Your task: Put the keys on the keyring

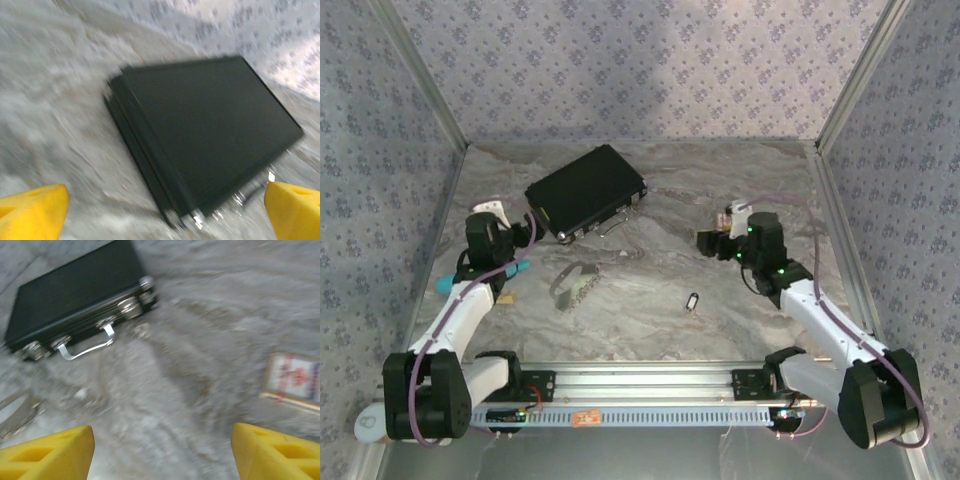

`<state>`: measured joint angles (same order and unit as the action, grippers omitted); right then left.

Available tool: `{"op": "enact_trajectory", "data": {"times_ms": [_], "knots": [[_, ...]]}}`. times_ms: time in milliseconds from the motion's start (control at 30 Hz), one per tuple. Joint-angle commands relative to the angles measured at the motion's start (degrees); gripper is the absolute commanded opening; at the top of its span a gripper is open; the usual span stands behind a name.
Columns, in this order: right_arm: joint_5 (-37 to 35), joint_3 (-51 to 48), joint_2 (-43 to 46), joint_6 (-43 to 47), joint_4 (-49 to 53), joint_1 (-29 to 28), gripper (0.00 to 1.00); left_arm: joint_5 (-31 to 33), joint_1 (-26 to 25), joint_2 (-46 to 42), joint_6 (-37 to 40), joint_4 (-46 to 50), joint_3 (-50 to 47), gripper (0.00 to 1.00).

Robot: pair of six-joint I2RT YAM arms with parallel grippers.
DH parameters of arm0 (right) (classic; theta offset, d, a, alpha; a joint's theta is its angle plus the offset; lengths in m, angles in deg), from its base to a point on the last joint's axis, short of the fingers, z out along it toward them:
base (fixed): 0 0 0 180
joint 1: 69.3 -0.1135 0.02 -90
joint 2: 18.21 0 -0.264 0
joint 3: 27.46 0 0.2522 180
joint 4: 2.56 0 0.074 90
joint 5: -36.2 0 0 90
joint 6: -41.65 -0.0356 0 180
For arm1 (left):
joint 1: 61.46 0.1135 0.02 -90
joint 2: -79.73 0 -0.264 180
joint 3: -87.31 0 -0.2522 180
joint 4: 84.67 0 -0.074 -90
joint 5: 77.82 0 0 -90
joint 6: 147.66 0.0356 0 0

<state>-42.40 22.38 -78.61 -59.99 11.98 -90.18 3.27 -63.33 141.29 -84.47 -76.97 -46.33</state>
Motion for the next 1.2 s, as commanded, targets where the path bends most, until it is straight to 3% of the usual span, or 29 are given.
{"op": "enact_trajectory", "data": {"times_ms": [0, 167, 467, 700, 900, 1167], "knots": [[-0.07, 3.53, -1.47, -0.55, 7.42, -6.26, 0.73, -4.85, -4.43, -0.13, -7.44, 13.53, 3.14, 0.99], [-2.72, 4.9, -5.05, 0.17, 7.32, -13.2, 0.73, -0.94, -9.64, -0.53, -16.61, 26.75, 2.58, 0.94], [-3.97, 6.19, -9.61, -0.46, 3.81, -15.5, 0.72, 4.08, -15.91, -12.97, -26.86, 43.2, -4.89, 0.68], [-4.19, 6.21, -10.55, -0.31, 3.37, -15.85, 0.72, 2.98, -18.61, -18.41, -31.71, 44.57, -10.2, 0.54], [-4.54, 5.11, -10.1, -0.83, 2.92, -16.03, 0.71, 1.3, -18.7, -15.48, -31.16, 40.5, -11.07, 0.4], [-5.33, 3.89, -8.54, -1.11, 2.74, -16.09, 0.7, 1.29, -18.7, -10.69, -30.74, 36.34, -11.42, 0.29]]}}
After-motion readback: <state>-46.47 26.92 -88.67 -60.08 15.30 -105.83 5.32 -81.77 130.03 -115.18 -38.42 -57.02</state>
